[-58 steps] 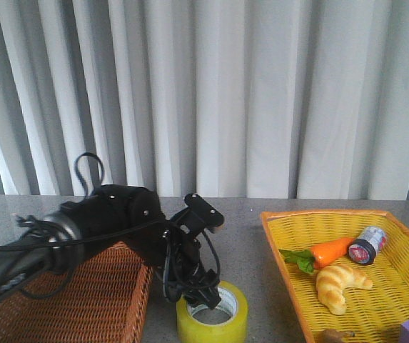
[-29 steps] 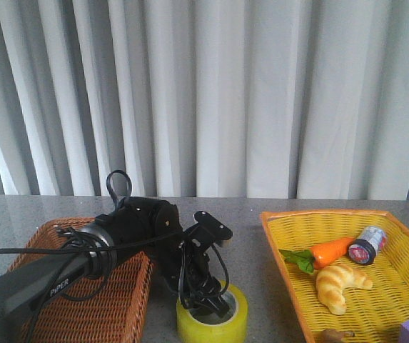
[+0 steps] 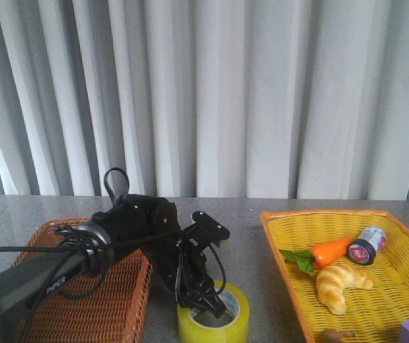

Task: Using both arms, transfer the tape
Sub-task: 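Lower the left gripper onto the tape roll and grasp its rim, then carry the tape roll with the left gripper into the brown basket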

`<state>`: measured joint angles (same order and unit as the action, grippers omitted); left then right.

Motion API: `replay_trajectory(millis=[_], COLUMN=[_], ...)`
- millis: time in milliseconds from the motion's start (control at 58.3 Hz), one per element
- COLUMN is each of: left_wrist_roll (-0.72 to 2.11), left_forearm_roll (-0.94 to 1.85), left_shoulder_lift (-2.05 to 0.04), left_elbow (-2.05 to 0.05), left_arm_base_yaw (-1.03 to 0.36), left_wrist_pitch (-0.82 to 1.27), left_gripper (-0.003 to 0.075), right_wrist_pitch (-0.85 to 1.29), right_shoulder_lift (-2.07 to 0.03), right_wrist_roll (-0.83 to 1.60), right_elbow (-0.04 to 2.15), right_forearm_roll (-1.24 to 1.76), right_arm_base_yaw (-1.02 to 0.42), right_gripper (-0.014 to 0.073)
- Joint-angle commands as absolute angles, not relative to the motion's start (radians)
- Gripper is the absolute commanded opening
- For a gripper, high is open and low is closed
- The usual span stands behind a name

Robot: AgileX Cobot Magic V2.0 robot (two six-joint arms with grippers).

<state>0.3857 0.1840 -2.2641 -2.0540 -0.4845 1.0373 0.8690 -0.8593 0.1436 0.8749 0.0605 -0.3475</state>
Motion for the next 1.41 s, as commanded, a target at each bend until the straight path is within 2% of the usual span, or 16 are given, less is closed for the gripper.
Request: replay_trajectory(millis=[0,275,498,738,1081,1167,1390], left_wrist_roll=[0.377,0.377,0.306,0.267,0.264,0.264,0.264], left_forearm_roll=[0.215,0.135,0.071,0.076,0.014,0.013,0.015], left_shoulder_lift=[-2.13,-1.981,-1.931,-2.0,-2.148,-2.146,-2.095], left_elbow=[-2.086,-2.086,-2.086,-2.081,-2.083,-2.083,-2.087], left_arm_base_yaw=[-0.489,-0.446,-0.306,-0.151,-0.12,-0.12,-0.12], left_wrist_pitch=[1.004,1.043,1.155,1.221,1.226,1.225,1.223], left_gripper=[0.0084,0.0084,0.0084,0.0084,0.0094,0.0139,0.0419], right_wrist_pitch=[0.817,0.825,0.825,0.825,0.825,0.825,0.825], right_shoulder_lift=[-0.852,-0.852,-0.852,-0.852,-0.852,-0.852,-0.852], right_wrist_roll=[0.148,0.148,0.148,0.148,0.148,0.148,0.148], right_elbow=[0.9,0.9,0.9,0.9,0.9,0.9,0.9], right_forearm_roll=[0.062,0.062,0.062,0.062,0.062,0.062,0.062], right_arm_base_yaw=[-0.343,-0.343,-0.343,-0.343,-0.343,-0.343,-0.343], right_gripper=[0.0379,0.0379,0.0379,0.0379,0.0379,0.0379,0.0379])
